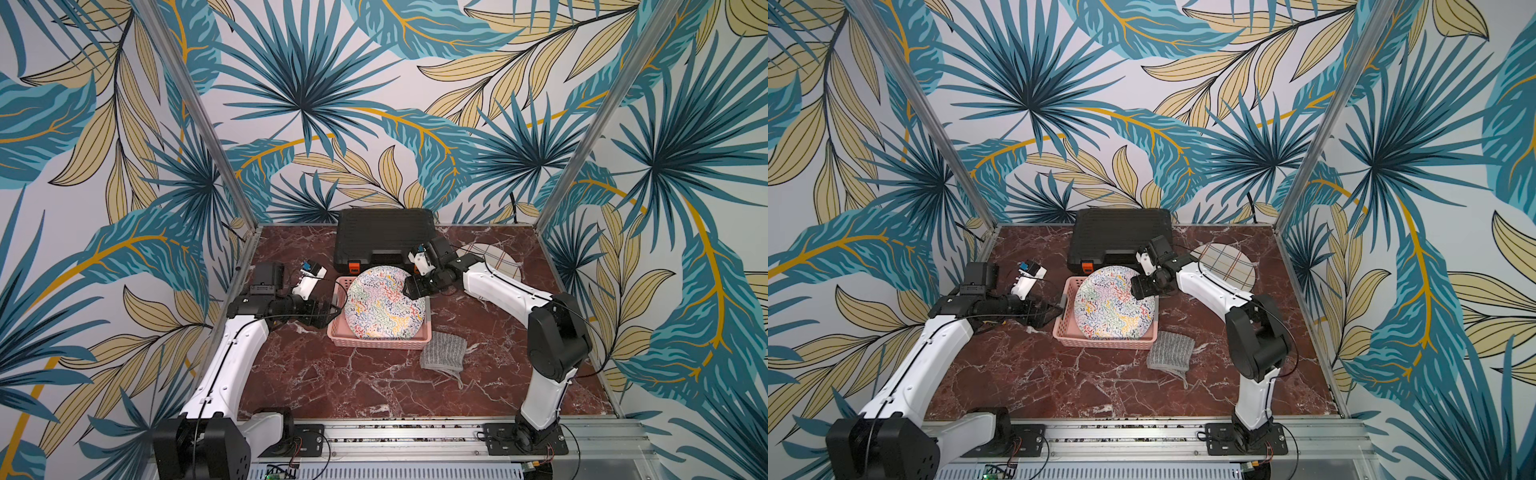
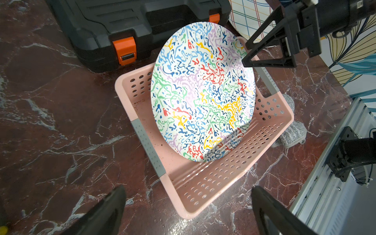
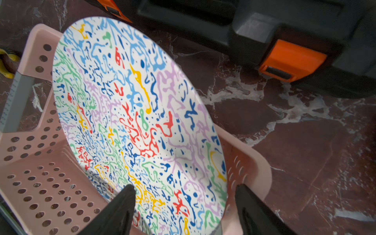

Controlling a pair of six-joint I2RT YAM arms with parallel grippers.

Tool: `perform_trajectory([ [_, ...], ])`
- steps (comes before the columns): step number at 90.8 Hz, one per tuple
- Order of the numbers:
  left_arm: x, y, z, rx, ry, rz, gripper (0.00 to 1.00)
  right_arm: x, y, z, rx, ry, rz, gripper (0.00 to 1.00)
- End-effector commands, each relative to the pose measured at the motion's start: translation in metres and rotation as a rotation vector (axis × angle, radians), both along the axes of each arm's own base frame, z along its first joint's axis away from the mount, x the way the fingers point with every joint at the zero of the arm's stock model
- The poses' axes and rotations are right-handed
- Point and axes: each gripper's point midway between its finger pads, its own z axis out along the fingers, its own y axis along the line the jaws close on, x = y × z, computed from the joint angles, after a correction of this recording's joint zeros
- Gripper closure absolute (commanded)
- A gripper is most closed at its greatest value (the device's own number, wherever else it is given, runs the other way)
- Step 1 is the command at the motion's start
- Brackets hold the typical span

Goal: Wipe the wet plate dry
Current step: Pick up the plate from the bin.

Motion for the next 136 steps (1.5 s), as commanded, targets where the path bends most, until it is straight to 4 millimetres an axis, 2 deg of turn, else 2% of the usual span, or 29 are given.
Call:
perform_trajectory([
  [1, -0.001, 0.001, -0.005, -0.008, 0.009, -0.006, 0.00, -0.005, 0.001, -0.014, -0.030, 0.042, 0.035, 0.20],
  [25, -0.001, 0.000, -0.003, -0.015, 0.008, -0.008, 0.00, -0.004, 0.003, -0.034, -0.038, 0.063, 0.047, 0.21],
  [33, -0.001, 0.000, -0.004, -0.016, 0.011, -0.008, 0.00, -0.006, 0.011, -0.036, 0.007, 0.068, 0.063, 0.26],
  [57, -0.001, -0.001, -0.006, -0.017, 0.012, -0.008, 0.00, -0.012, 0.040, -0.036, 0.200, 0.108, 0.097, 0.28],
  [76, -0.001, -0.001, -0.006, -0.019, 0.013, -0.008, 0.00, -0.010, 0.043, -0.038, 0.294, 0.125, 0.068, 0.41],
  [94, -0.001, -0.001, -0.004, -0.021, 0.010, -0.008, 0.00, 0.001, 0.041, -0.022, 0.375, 0.060, 0.041, 0.62],
  [101, -0.002, -0.002, -0.004, -0.026, 0.011, -0.010, 0.00, 0.002, 0.040, -0.013, 0.387, 0.044, 0.044, 0.65],
  [119, -0.001, -0.002, -0.003, -0.025, 0.006, -0.009, 0.00, 0.002, 0.039, 0.007, 0.411, 0.012, 0.051, 0.86],
  [136, -0.002, -0.002, -0.001, -0.032, -0.005, -0.008, 0.00, 0.000, 0.040, 0.036, 0.474, -0.021, 0.068, 1.00],
])
